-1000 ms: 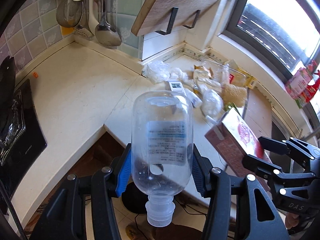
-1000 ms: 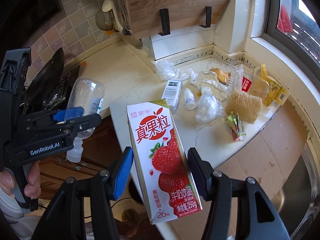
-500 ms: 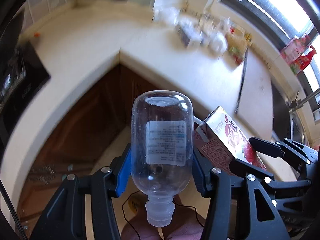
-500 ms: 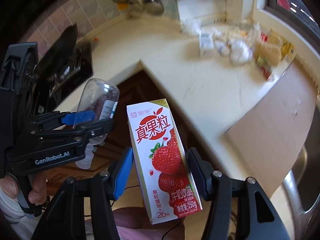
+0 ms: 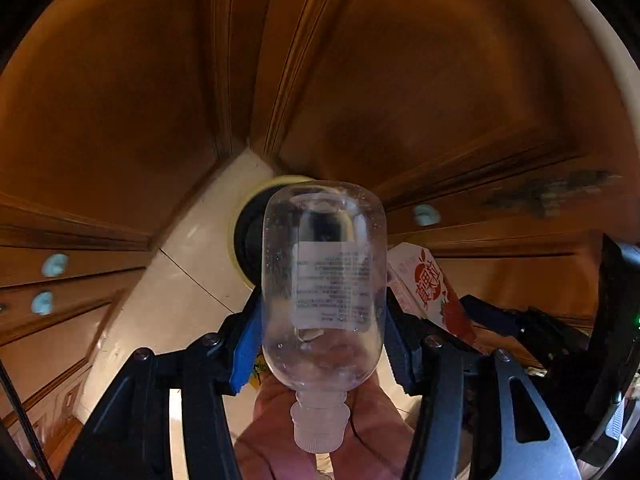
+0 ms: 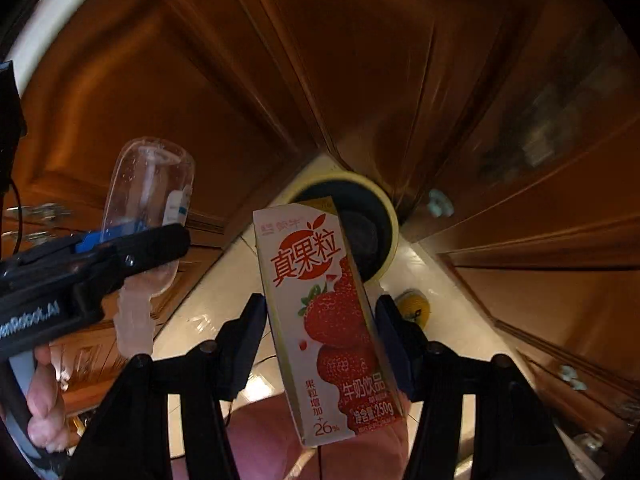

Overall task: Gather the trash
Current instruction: 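Carry the bottle and carton down over the floor trash bin with both tools, then open both tools to drop the bottle and carton into the bin, then raise both tools back up to the counter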

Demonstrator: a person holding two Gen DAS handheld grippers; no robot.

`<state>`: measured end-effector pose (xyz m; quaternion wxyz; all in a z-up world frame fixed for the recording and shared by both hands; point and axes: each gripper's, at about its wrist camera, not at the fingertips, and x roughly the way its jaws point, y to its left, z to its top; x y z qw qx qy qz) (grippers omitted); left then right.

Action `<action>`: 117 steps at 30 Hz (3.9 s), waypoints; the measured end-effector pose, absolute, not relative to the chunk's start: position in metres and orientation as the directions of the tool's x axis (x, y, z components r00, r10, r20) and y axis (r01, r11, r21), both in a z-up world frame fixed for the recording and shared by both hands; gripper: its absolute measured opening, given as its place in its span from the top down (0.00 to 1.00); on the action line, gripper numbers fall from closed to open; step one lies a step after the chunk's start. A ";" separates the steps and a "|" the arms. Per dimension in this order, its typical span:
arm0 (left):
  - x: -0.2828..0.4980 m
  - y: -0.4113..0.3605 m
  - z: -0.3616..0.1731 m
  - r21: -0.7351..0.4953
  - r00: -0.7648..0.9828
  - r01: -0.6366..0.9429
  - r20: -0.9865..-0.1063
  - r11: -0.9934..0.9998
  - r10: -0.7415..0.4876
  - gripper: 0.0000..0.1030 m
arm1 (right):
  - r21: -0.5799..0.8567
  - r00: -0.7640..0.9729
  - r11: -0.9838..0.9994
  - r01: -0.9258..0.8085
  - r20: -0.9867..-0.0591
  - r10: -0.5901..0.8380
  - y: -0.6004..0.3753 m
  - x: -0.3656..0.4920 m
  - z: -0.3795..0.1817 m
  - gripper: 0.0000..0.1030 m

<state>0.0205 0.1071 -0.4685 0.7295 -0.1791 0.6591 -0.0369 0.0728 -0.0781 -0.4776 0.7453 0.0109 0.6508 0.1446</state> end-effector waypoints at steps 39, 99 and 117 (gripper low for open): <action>0.044 0.069 -0.617 0.087 0.257 0.007 -0.963 0.996 0.082 0.12 | 0.150 0.222 0.955 -0.257 -0.952 0.209 -0.078 0.102 -0.627 0.36; -0.019 0.049 -0.040 0.025 0.744 0.066 -0.667 0.998 -0.033 0.01 | 0.134 0.758 0.978 -0.159 -0.619 0.208 -0.158 -0.002 -0.057 0.36; 0.151 0.016 -0.050 -0.103 0.677 0.003 -0.732 0.995 -0.077 0.01 | 0.218 0.682 0.966 -0.137 -0.686 0.252 -0.250 0.161 -0.045 0.36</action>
